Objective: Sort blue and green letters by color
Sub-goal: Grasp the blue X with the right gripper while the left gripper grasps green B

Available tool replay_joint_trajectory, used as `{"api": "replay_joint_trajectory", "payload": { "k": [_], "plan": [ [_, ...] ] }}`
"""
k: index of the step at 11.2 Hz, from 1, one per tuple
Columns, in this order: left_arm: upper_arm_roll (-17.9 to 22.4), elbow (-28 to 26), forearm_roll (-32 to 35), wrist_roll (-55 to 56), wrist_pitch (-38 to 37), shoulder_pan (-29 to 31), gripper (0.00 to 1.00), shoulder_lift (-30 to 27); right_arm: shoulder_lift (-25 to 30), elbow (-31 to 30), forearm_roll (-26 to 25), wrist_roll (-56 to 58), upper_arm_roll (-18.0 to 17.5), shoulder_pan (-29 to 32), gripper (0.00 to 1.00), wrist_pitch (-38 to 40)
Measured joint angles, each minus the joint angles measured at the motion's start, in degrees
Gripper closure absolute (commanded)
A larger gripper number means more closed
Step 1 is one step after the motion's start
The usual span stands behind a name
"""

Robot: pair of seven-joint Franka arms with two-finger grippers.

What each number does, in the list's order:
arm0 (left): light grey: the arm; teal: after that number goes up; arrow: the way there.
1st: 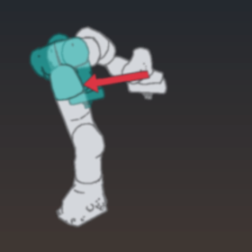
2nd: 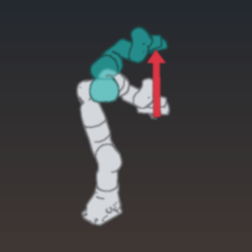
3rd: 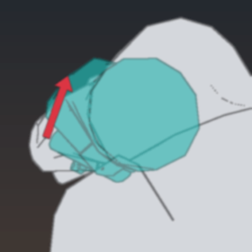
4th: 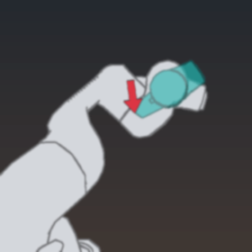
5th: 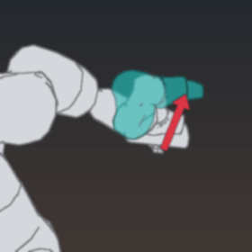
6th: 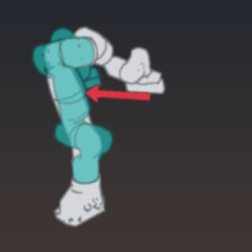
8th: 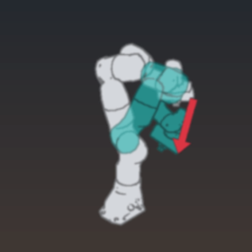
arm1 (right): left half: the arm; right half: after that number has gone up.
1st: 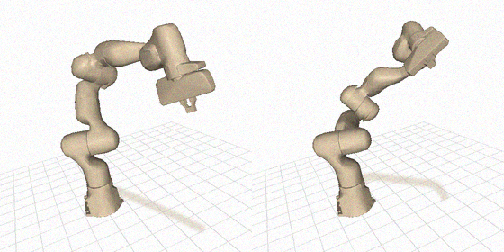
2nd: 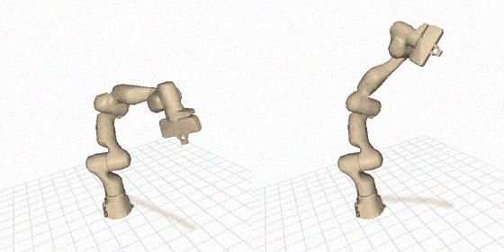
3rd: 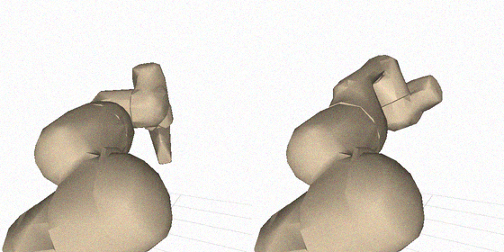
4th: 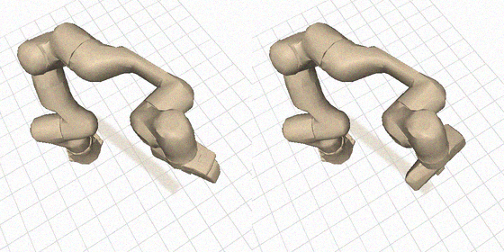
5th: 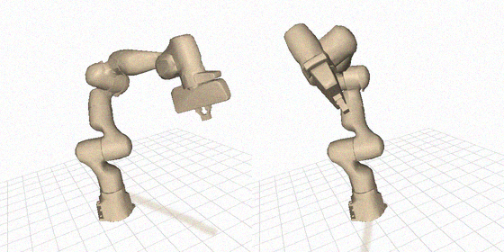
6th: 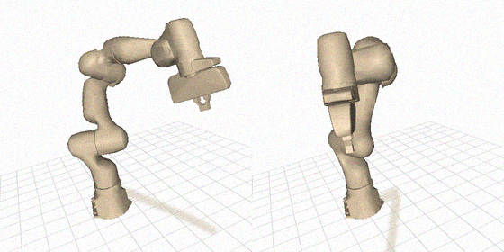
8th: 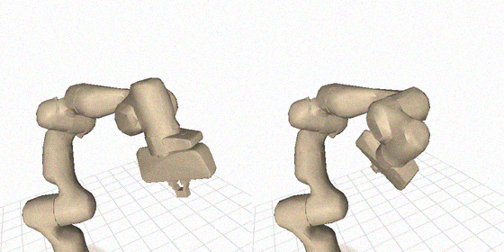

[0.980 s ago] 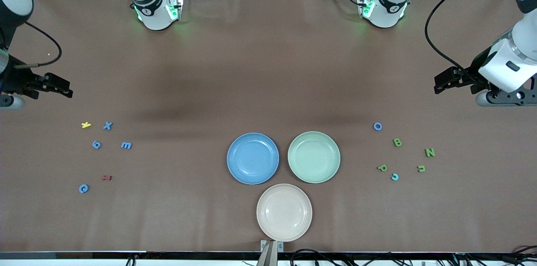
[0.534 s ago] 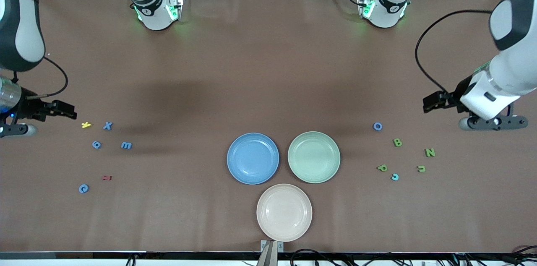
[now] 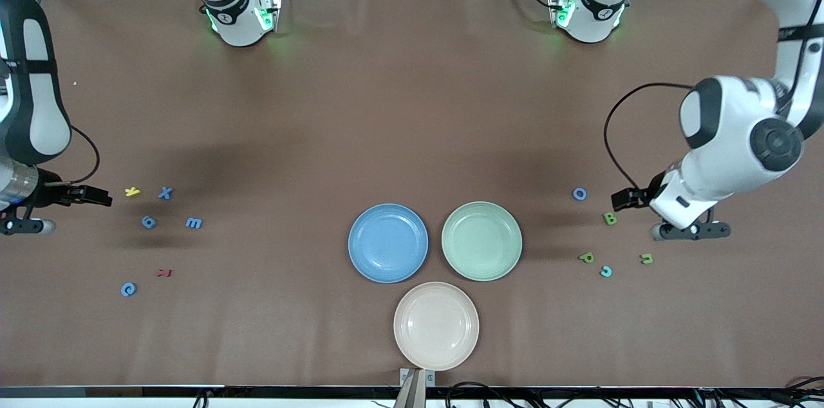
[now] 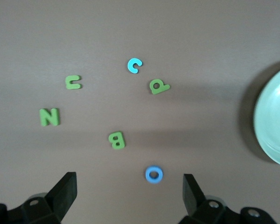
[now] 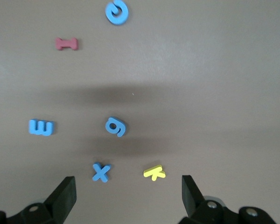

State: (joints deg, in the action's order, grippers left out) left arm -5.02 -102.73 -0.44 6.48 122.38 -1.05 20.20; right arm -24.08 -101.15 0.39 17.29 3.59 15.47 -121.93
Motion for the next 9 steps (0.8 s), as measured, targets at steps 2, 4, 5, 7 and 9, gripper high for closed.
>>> {"api": "replay_joint_trajectory", "payload": {
  "k": [2,4,5,7,9],
  "plan": [
    [0.02,-0.39,0.0,0.0,5.86,0.04,0.0,5.21,-1.31,-2.72,0.74,-0.02,-0.16,0.22,0.0,-3.82],
    [0.06,-2.34,0.0,0.0,13.65,0.19,0.0,9.39,-1.5,-7.54,0.91,-0.27,-0.68,-0.24,0.0,-11.72],
    [0.09,-3.78,0.01,-0.04,17.14,0.33,0.0,11.11,-1.58,-10.5,0.94,-1.03,-0.91,-0.42,0.0,-15.77],
    [0.11,-6.17,0.25,-0.5,21.38,0.47,0.0,13.24,-1.64,-14.32,0.96,-3.75,-1.1,-0.63,0.0,-19.07],
    [0.11,-7.33,1.83,-0.73,22.01,0.49,0.0,13.47,-1.66,-15.6,0.99,-7.88,-1.19,-1.78,0.0,-19.68]
  ]
}}
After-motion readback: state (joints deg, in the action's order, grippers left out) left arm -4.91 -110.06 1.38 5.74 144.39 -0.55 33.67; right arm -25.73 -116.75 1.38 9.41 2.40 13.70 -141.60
